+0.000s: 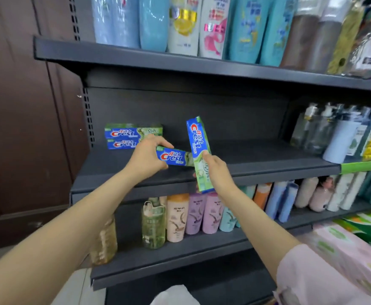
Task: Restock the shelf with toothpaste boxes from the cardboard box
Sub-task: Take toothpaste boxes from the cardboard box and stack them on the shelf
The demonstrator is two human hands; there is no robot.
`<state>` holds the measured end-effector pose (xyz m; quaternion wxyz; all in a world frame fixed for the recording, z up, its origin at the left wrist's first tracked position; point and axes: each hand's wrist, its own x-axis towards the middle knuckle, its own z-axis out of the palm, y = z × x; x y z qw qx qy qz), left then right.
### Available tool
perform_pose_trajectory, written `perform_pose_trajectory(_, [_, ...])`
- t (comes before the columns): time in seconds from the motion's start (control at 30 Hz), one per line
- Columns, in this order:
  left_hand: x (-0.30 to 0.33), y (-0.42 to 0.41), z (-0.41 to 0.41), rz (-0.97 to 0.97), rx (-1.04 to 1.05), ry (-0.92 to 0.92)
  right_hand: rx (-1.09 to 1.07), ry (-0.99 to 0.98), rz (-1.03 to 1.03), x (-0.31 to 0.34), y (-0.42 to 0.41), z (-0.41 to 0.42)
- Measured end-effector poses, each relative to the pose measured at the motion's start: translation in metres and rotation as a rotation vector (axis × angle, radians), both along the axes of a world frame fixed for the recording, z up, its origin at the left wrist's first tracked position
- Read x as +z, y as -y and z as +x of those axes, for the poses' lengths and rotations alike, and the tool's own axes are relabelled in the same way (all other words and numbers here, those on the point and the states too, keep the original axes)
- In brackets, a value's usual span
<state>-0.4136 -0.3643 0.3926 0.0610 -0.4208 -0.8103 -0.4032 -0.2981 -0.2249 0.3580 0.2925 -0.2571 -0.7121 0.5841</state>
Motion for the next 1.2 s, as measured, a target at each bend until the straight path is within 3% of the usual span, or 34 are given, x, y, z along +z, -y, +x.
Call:
perform_pose_trajectory(0.27, [-0.006, 0.022, -0.065, 0.061, 0.089, 0.15, 0.186, 0.088, 0.034, 0.012, 0.016, -0.054])
perform_pose_trajectory(0.43, [-0.006, 0.015, -0.107, 0.075, 0.176, 0.148, 0.16, 0.113, 0.074, 0.022, 0.012, -0.082])
perform_pose_trajectory(0.7, [-0.005, 0.012, -0.182, -0.28, 0.287, -0.33, 0.093, 0.322, 0.555, 0.029, -0.015, -0.13])
perform_pose_trajectory(0.93, [-0.012, 0.014, -0.211, -0.402, 0.258, -0.376, 0.169, 0.464, 0.691, 0.035, -0.022, -0.157])
perform_pose_trajectory(1.07, [-0.013, 0.022, -0.212, -0.595, 0.346, -0.545, 0.216, 0.521, 0.767, 0.032, -0.023, -0.169])
perform_pose_trajectory(1.2, [-0.014, 0.028, -0.214, -0.68, 0.386, -0.544, 0.193, 0.516, 0.877, 0.029, -0.017, -0.18])
